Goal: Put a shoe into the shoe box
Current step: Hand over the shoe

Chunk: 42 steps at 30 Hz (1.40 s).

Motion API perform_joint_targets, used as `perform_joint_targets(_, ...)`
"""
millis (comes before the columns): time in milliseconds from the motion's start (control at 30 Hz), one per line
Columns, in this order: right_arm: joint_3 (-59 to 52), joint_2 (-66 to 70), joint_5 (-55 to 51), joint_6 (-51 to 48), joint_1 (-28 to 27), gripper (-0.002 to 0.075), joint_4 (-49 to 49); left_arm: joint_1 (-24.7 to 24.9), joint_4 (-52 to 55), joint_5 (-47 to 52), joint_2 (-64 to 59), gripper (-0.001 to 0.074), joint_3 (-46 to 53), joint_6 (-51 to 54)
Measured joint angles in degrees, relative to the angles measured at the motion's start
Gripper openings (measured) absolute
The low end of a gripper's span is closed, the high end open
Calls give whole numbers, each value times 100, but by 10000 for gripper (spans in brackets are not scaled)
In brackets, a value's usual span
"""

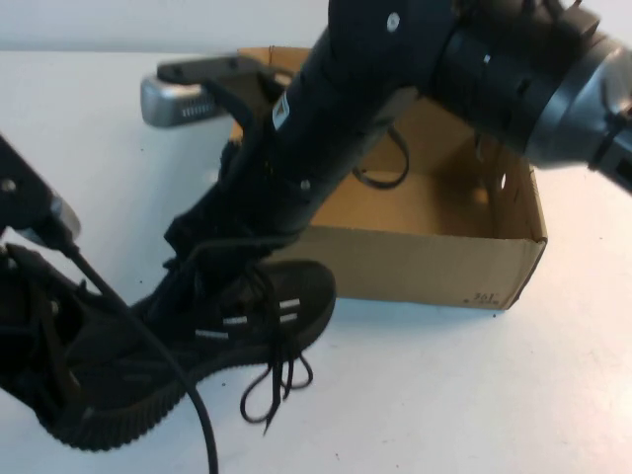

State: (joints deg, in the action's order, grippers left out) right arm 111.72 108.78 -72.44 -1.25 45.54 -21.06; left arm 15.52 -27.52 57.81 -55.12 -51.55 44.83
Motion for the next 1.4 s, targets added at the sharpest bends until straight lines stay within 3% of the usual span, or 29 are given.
perform_joint_targets(300,-853,0,99,-109,9,-6,-61,0,-303,-488,-299,39,995,-25)
perform_joint_targets(500,-931,68,156,-418,9,12,-71,0,-365,-591,-392,38,1072,-25)
perform_joint_targets(767,-931,278,172,-851,-1,174,3,0,-130,-435,-392,38,1119,-25)
perform_joint_targets(1033,-920,275,182,-2882,10,282,530,0,-39,-382,-392,38,1119,-25)
perform_joint_targets(1233,-920,253,172,-3804,-13,547,1198,0,48,-308,-392,37,1119,-25)
perform_joint_targets(1400,-920,242,172,-4491,-13,575,925,0,48,-294,-392,37,1119,-25)
